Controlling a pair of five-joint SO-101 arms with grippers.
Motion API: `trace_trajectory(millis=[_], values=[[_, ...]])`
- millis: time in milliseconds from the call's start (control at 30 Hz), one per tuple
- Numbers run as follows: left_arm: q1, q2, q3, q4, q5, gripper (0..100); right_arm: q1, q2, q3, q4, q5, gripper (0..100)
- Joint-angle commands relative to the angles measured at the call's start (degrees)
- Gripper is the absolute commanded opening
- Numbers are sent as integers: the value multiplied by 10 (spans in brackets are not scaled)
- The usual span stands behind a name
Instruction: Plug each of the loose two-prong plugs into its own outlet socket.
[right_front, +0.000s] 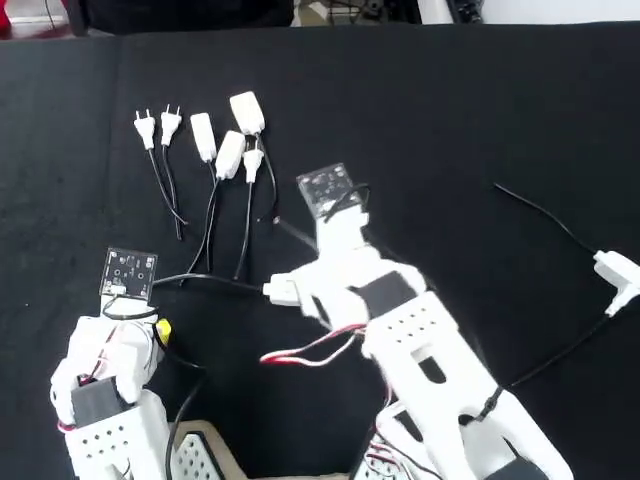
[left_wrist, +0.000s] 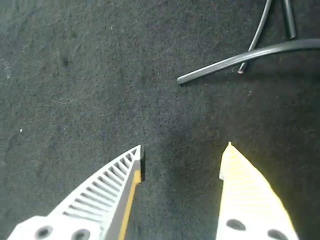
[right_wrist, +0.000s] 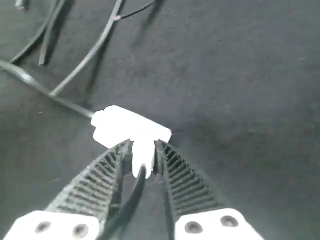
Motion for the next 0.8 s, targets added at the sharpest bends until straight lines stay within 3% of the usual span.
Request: trace_trajectory(millis=[0, 767], values=[[6, -2, -3, 5, -6, 255, -18, -15, -1, 6, -18, 11], [6, -2, -6, 16, -8, 255, 27, 64, -18, 15, -64, 11]])
